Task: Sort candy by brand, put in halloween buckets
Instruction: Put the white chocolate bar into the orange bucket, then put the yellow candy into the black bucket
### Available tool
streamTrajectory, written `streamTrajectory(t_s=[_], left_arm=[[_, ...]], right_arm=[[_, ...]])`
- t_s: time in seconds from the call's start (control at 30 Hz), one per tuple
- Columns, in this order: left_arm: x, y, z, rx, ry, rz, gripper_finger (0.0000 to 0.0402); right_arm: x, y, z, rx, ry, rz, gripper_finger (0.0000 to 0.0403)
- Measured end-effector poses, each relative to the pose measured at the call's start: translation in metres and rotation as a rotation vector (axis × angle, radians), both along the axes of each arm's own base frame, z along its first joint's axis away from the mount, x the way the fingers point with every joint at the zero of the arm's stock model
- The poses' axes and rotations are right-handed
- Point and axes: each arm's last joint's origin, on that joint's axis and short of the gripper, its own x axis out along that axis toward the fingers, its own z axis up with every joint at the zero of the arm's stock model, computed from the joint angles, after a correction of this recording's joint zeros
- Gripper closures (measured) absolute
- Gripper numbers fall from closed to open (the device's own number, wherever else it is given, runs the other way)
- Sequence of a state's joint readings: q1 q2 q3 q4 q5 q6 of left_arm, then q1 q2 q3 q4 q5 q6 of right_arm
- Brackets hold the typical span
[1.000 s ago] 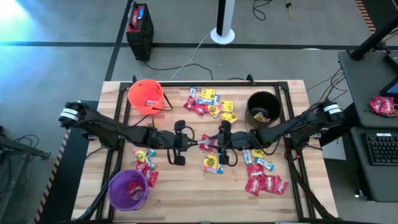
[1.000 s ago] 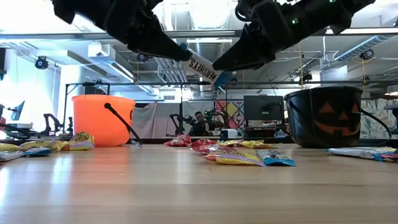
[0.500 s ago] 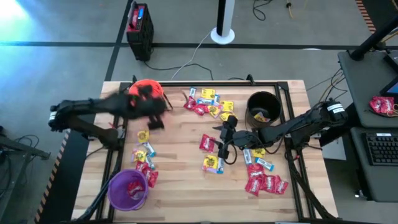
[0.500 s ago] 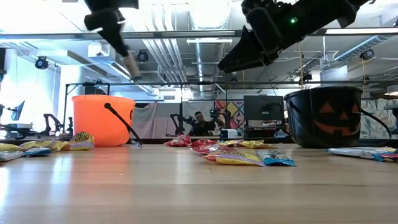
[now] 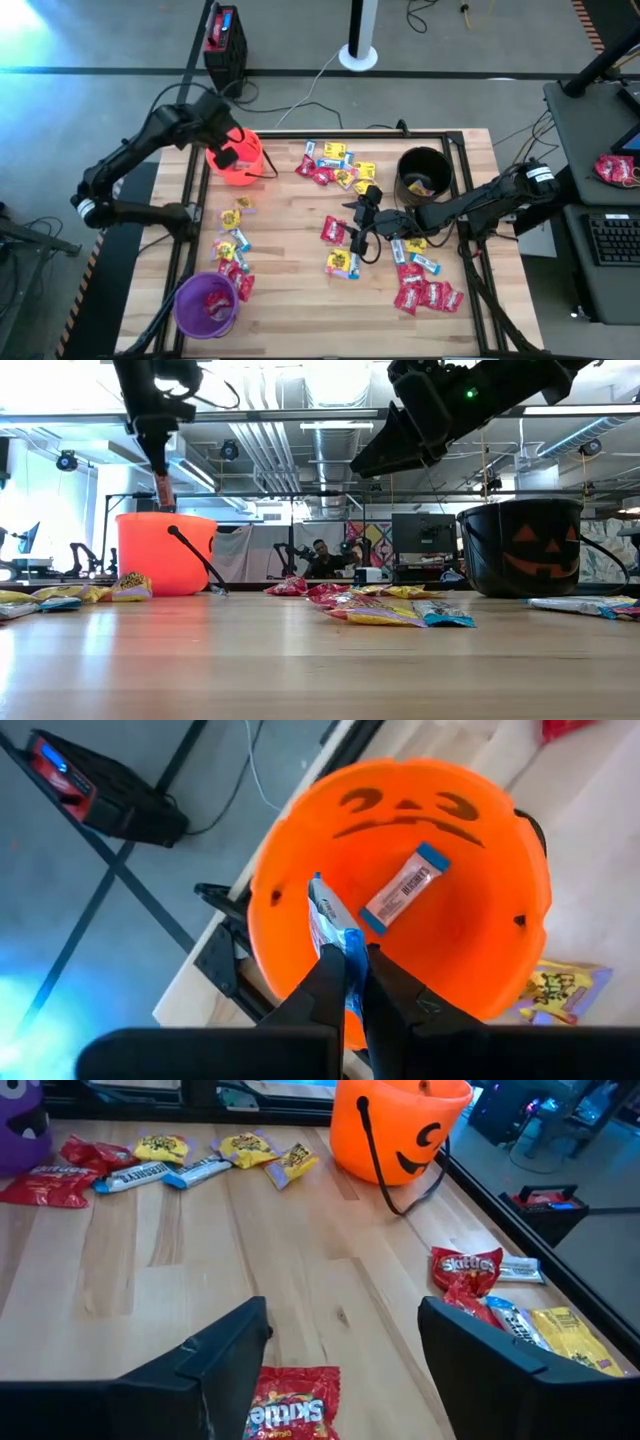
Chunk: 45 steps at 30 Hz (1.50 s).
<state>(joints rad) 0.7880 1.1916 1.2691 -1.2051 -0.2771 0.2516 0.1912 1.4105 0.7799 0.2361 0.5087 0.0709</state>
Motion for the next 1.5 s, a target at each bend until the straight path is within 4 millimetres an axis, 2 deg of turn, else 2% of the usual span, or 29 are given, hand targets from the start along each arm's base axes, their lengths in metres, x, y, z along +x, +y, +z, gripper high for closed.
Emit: streamTrajectory(t_s=[0.3,0.63,0.77,0.9,1.07,1.3,1.5], left_arm=[[0.005,0.006,-0.020,-0.031,0.029,0.000,0.0344],[0.007,0.007,-0.018,-0.011,0.008,0.006,0.0296],[0.011,0.000,-0.012,-0.004,-0.099,0.002,0.0290],[0.019,-0.023,0.003,0.014,-0.275,-0.091,0.0293],[0.024,-0.067,0.017,0.051,-0.453,-0.233,0.0297],[0.018,-0.122,0.013,0.122,-0.617,-0.383,0.0297],[0.013,-0.148,0.003,0.224,-0.642,-0.449,0.0297]], right_arm=[[0.001,-0.012,0.000,0.057,-0.024,-0.065,0.0131],[0.004,-0.030,0.001,0.145,-0.041,-0.124,0.0131],[0.009,-0.038,0.015,0.156,0.063,-0.172,0.0134],[0.015,-0.053,0.032,0.172,0.208,-0.262,0.0138],[0.020,-0.077,0.043,0.202,0.367,-0.384,0.0138],[0.039,-0.112,0.027,0.391,0.564,-0.448,0.0146],[0.053,-0.125,-0.005,0.425,0.801,-0.503,0.0154]])
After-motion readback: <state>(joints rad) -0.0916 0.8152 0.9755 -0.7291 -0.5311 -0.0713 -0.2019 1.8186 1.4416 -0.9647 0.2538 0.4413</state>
